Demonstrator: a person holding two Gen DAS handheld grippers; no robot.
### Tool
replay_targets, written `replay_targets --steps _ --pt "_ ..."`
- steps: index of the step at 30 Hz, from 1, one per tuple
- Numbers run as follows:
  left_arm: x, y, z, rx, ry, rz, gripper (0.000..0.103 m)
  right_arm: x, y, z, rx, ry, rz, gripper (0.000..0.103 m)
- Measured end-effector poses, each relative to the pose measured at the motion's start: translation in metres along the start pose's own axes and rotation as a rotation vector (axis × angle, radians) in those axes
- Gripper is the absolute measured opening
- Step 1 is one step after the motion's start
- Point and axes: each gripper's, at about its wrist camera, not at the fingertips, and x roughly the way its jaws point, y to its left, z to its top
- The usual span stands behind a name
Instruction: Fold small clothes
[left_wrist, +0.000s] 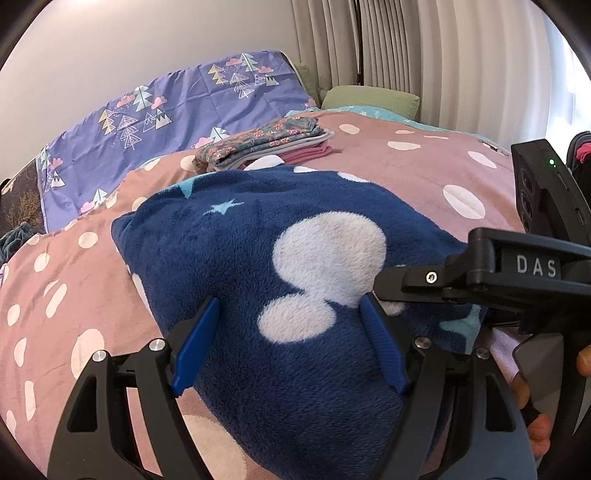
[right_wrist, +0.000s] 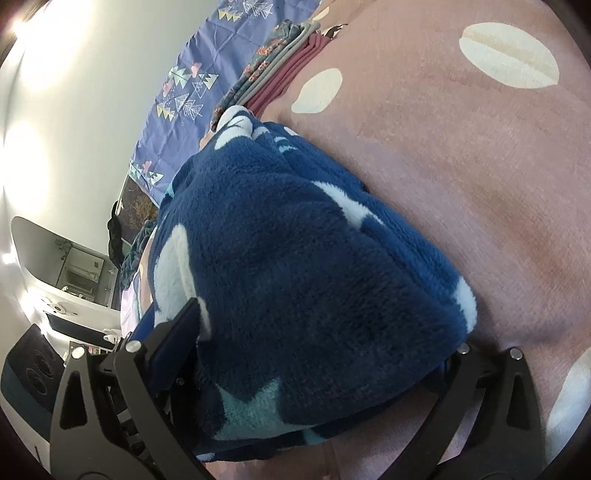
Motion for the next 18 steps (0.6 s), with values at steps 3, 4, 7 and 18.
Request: replay_targets --steps 3,4,7,18 --pt "-0.0004 0.0006 0.0 -0.003 -0.005 -0.008 0.077 0.0027 0.0032 0.0002 -0.013 -0.007 0.002 0.101" --pt "-0.0004 0.0015 -0.0001 -0.006 -0.009 -0.015 0.077 0.002 0.0027 -0.0002 -0.021 -0.009 0.005 0.101" --pt "-0.0005 0.0039 0.0005 -0.016 -0.014 -0.04 0.077 0.0006 0.0018 -0.0008 -0.037 -0.009 0.016 0.101" --pt "-0.0028 0.0063 0.0034 -0.034 -0.005 -0.058 0.079 0.0022 -0.0009 0.0062 0.032 0.017 0.01 0.1"
